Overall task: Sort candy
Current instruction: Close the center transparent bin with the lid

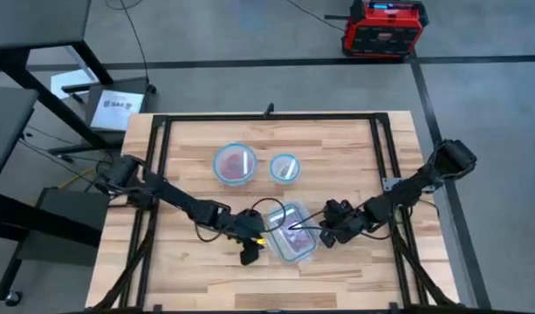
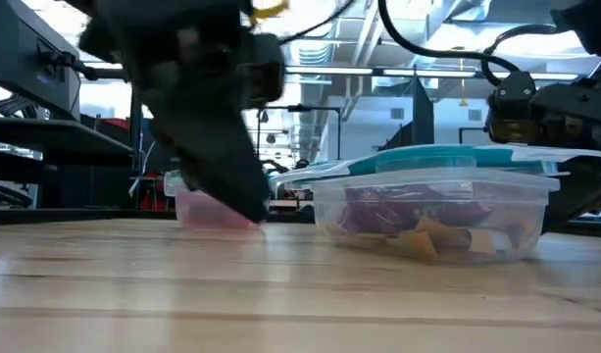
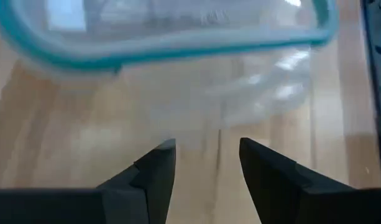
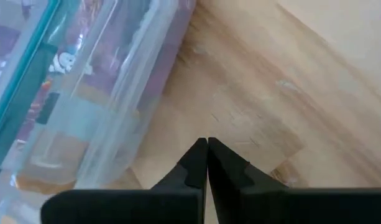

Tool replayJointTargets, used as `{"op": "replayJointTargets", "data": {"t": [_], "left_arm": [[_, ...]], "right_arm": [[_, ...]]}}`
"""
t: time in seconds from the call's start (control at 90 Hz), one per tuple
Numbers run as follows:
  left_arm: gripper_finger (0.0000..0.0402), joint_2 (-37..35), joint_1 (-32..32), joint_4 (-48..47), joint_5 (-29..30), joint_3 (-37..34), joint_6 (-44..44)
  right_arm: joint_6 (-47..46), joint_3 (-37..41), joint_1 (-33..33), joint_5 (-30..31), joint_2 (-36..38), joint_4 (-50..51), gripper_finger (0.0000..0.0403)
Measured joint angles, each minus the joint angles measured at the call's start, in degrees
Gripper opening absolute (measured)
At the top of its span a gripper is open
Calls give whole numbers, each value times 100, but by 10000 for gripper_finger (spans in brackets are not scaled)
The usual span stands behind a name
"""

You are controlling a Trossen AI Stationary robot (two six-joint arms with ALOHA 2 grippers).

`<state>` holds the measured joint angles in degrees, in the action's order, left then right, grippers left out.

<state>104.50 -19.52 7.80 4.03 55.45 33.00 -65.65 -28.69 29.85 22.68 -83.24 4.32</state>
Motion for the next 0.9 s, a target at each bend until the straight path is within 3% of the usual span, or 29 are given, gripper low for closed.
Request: {"op": "replayJointTargets", "data": {"t": [0.333, 0.611, 0.9], "left_arm": [[164, 193, 140, -351, 79, 783, -150], [164, 202, 260, -1711, 232, 812, -321], [164, 47, 109, -1651, 206, 1008, -273]], "right_arm": [[18, 2, 13, 14, 0, -45, 0], [16, 2, 13, 15, -2, -51, 0], [20, 2, 13, 17, -2, -93, 0]]}}
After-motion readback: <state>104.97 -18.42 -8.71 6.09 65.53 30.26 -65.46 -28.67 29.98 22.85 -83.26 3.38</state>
